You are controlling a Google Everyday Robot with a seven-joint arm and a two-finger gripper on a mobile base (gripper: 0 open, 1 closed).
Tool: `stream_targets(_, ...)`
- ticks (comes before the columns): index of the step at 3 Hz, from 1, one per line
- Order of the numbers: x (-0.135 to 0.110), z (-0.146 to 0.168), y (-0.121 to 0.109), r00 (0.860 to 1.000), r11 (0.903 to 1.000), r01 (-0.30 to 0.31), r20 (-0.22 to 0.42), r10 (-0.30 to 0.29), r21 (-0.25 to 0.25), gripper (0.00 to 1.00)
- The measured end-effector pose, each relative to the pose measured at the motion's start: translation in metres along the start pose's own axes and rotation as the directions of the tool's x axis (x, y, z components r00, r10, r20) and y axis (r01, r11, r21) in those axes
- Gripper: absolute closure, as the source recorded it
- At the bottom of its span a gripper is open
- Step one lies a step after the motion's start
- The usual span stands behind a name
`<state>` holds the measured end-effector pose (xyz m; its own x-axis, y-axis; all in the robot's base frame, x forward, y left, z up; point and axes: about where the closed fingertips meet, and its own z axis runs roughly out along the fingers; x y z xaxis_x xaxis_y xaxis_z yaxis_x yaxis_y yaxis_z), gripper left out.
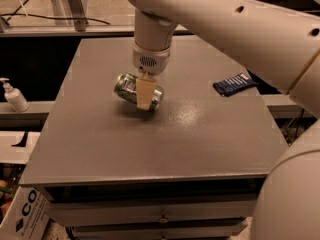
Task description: Knock green can over
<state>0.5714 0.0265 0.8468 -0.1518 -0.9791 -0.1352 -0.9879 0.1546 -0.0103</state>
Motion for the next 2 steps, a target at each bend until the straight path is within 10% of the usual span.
stream_targets(2,0.006,0.0162,-0.0001,0.999,0.9992,-0.008,-0.047,0.006,-0.038,0.36)
